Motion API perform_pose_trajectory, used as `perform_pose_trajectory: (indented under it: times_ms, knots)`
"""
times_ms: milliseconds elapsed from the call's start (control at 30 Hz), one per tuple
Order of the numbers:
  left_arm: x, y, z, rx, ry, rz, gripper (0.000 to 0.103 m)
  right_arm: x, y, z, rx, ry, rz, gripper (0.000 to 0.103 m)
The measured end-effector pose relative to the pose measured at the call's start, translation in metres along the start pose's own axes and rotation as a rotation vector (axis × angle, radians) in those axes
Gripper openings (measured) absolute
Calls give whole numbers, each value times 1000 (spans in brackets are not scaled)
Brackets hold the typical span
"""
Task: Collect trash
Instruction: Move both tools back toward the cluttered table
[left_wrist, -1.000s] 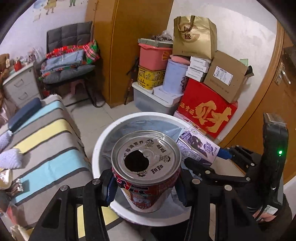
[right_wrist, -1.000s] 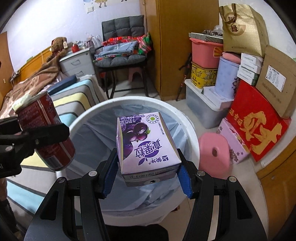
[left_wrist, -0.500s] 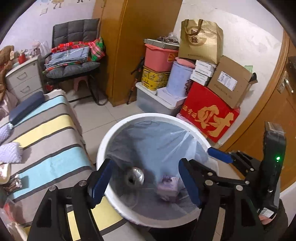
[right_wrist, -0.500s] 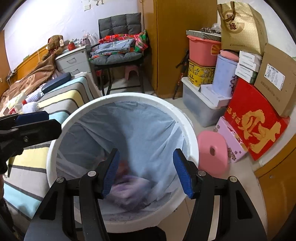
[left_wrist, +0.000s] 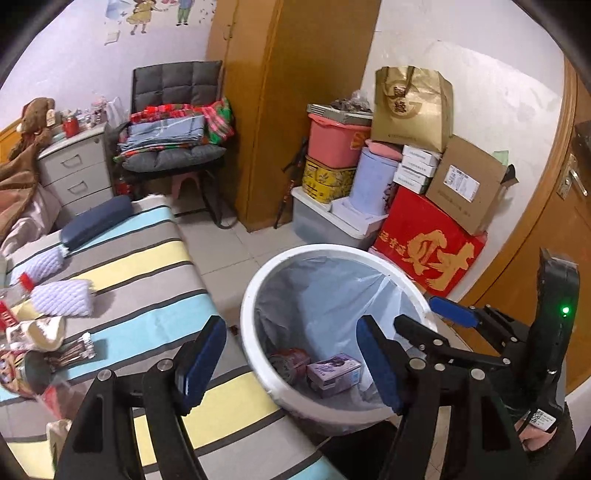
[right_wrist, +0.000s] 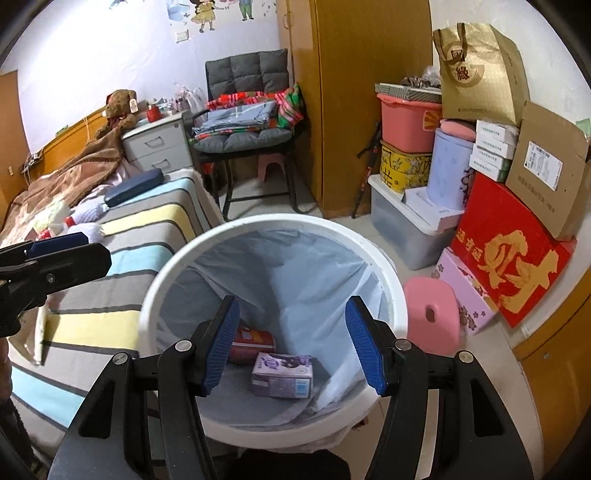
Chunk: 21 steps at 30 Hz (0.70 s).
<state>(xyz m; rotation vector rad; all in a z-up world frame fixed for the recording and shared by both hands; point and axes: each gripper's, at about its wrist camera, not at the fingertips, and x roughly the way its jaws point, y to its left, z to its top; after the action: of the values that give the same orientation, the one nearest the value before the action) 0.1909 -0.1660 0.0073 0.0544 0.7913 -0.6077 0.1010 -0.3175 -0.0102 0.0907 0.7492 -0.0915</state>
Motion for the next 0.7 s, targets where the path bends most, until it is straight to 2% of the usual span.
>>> perform_pose_trajectory:
  times_ms: [267, 700]
  knots:
    - [-36, 24, -13, -36, -44, 40, 73, -9, 24, 0, -22, -34, 40, 61]
    - [-95, 87, -47, -126, -104, 184, 73, -15, 81, -7, -91, -48, 158, 61]
